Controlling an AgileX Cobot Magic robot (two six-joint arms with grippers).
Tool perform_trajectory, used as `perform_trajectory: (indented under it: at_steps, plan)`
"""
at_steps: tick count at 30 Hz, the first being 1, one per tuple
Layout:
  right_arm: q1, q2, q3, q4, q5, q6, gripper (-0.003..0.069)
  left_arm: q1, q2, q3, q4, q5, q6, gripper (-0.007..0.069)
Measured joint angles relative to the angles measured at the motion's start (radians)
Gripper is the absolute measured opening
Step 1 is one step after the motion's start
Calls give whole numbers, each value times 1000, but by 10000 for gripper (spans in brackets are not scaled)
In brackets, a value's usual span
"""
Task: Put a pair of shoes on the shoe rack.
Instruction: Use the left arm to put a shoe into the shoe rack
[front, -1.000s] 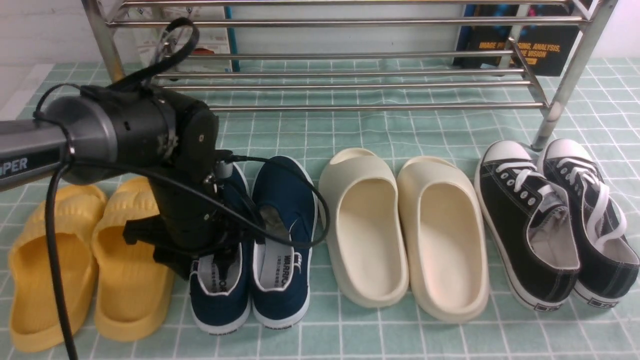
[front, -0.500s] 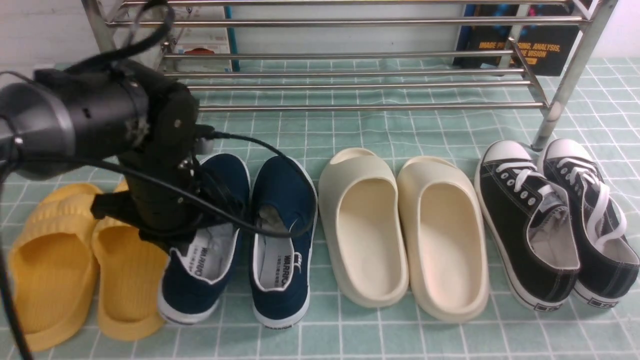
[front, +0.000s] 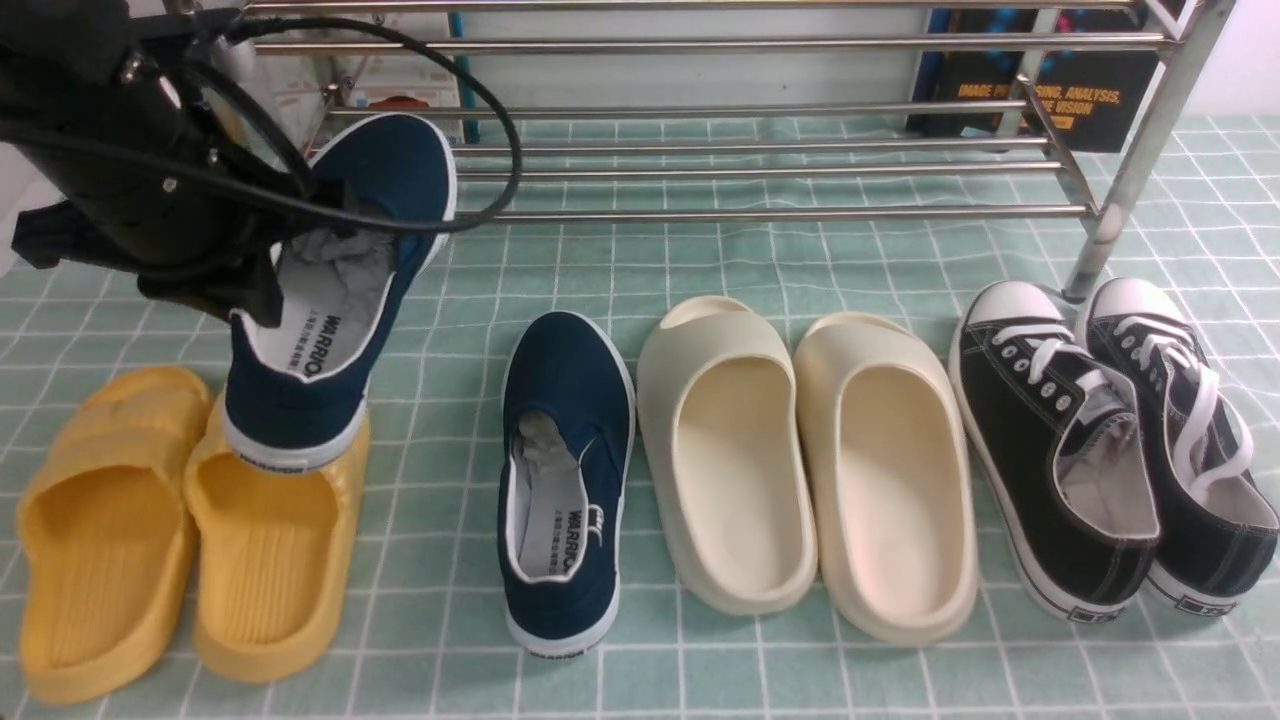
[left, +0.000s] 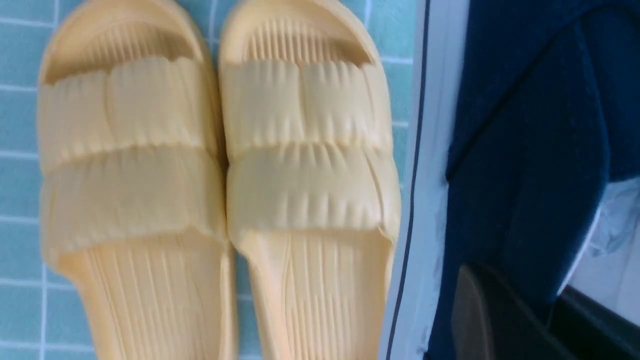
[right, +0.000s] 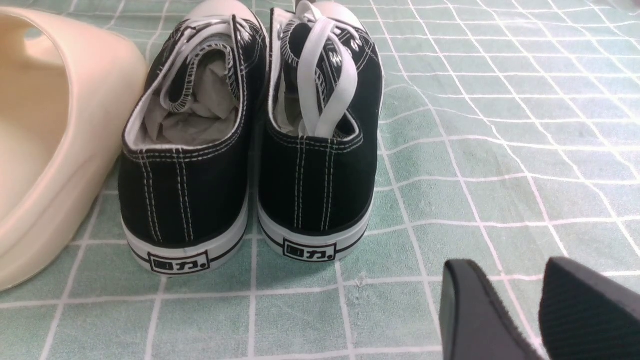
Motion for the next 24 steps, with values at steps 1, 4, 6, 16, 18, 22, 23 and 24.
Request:
perform_trajectory:
  at_steps: [1,4,6,16,18,22,23,24]
  plan:
    - [0,0,0,0,0,0,246,13,21,-17,-10,-4,17,24]
    - [0,0,0,0,0,0,246,36,101,-93,-32,-24,40,24]
    - [0,0,0,0,0,0,246,40,150,-141,-37,-34,44,24]
    - [0,0,0,0,0,0,246,40,406,-437,-46,-46,47,24]
    - [0,0,0,0,0,0,246,40,456,-488,-46,-50,40,24]
    - [0,0,0,0,0,0,246,40,515,-548,-46,-75,11,24]
    - [0,0,0,0,0,0,246,40,536,-572,-46,-93,2,24]
    - [0,0,0,0,0,0,246,40,549,-582,-46,-107,-3,24]
